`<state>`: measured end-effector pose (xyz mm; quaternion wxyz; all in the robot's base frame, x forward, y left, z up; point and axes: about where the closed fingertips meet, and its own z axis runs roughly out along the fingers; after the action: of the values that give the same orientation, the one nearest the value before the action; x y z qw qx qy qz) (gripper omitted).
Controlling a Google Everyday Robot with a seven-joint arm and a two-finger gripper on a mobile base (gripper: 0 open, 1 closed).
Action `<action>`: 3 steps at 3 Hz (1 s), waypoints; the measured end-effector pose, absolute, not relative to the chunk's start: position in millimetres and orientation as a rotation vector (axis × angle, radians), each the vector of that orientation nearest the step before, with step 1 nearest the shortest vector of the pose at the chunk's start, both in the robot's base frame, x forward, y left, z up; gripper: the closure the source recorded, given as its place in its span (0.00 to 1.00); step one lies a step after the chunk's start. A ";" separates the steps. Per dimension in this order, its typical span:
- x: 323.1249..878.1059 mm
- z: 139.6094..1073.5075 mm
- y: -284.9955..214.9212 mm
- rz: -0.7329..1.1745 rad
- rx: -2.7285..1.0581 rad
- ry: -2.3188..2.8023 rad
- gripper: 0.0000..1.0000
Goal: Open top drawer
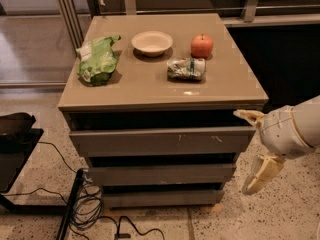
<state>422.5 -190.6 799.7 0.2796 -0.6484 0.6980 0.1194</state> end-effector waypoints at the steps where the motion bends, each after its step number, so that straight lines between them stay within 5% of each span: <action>1: 422.5 799.7 -190.5 0.320 -1.739 1.872 0.00; 3: 439.6 755.5 -148.5 0.400 -1.807 1.891 0.00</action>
Offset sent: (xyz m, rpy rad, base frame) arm 0.0099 0.0441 -0.0349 -0.0304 0.0692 0.0739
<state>439.6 -148.5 755.5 0.2451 -0.6622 0.6928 0.1465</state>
